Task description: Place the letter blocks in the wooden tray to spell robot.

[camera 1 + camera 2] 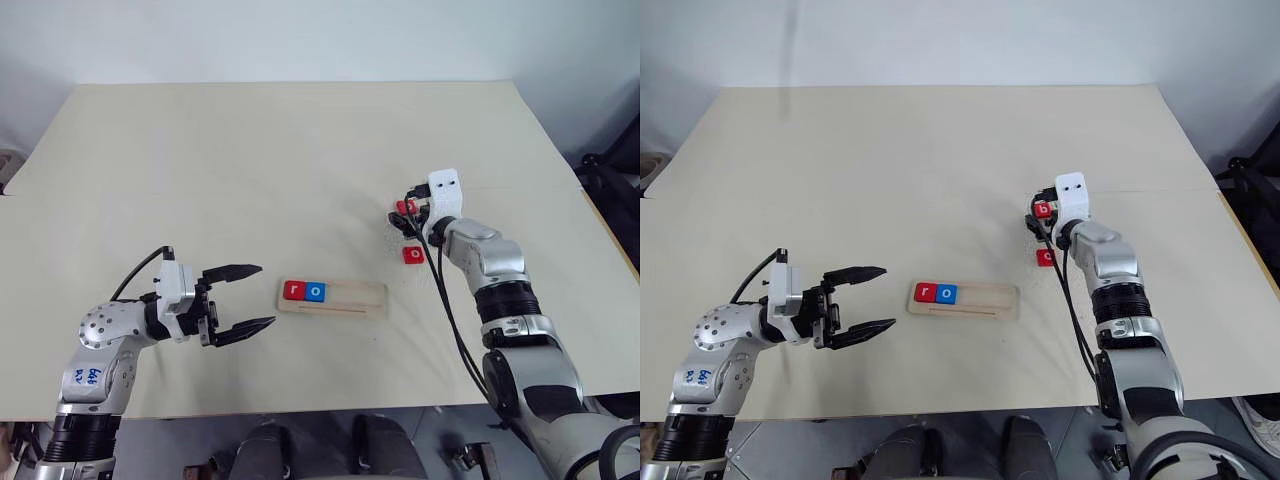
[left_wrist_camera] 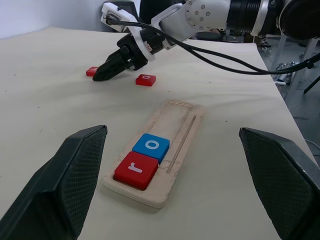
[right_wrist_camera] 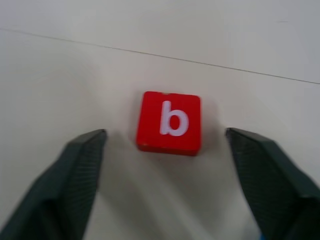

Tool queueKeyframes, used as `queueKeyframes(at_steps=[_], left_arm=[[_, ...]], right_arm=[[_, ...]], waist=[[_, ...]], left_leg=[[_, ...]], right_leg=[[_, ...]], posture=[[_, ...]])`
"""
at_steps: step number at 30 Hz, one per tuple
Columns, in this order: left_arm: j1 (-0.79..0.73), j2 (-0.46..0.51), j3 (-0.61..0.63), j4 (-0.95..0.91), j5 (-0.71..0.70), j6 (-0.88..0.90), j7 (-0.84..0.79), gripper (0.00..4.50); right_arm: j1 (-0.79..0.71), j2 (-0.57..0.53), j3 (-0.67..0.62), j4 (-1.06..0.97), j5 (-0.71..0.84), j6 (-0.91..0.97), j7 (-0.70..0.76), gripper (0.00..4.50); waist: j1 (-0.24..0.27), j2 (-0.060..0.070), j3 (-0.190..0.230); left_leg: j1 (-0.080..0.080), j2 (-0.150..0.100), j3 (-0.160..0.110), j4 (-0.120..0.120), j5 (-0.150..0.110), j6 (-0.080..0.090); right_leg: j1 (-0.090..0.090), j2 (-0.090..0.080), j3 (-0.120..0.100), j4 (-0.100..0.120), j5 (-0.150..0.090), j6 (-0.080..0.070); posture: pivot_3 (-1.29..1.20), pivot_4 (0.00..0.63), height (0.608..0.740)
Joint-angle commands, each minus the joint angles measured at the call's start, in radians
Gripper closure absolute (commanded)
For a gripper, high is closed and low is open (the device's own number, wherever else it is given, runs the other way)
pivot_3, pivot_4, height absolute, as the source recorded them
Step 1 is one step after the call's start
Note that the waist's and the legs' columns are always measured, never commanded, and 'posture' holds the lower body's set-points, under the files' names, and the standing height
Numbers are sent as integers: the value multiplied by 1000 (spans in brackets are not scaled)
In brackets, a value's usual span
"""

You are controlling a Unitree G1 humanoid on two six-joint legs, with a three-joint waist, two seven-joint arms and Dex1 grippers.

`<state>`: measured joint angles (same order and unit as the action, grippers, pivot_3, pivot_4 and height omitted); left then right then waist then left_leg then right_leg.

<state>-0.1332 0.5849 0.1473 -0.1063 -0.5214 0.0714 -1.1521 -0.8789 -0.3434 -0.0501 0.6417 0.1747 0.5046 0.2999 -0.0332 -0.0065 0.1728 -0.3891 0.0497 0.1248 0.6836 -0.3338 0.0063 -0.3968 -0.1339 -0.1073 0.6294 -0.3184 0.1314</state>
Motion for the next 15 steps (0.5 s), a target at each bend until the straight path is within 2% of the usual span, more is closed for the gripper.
queueKeyframes(at_steps=[1, 4, 10, 15], left_arm=[[5, 1, 9, -29, -20, -8, 0, 0], [-3, -3, 4, -23, -18, -8, 1, 0], [-25, -12, -9, 3, -11, -12, -3, 0], [-66, -28, -31, 46, -2, -19, -19, 0]], right_arm=[[-15, 7, -15, 17, -11, -37, 2, 2007], [-11, 7, -13, 6, -6, -42, 20, 3017], [40, -24, -20, -189, 23, 30, 80, 3032], [166, -93, -62, -545, 74, 237, 83, 3032]], waist=[[-1, 0, 0], [0, 0, 0], [2, 1, 1], [10, 1, 1]], left_leg=[[0, 0, 0, 0, 0, 0], [0, 0, -1, 0, 0, 0], [0, 0, -1, 0, 0, 0], [-1, 0, -3, 0, 0, 0]], right_leg=[[0, 0, 0, 0, 0, 0], [0, 0, 0, 0, 0, 0], [0, 0, 0, 0, 0, 0], [0, -1, 0, 0, 0, 0]], posture=[[0, 150, 740], [0, 150, 740], [0, 150, 740], [0, 150, 740]])
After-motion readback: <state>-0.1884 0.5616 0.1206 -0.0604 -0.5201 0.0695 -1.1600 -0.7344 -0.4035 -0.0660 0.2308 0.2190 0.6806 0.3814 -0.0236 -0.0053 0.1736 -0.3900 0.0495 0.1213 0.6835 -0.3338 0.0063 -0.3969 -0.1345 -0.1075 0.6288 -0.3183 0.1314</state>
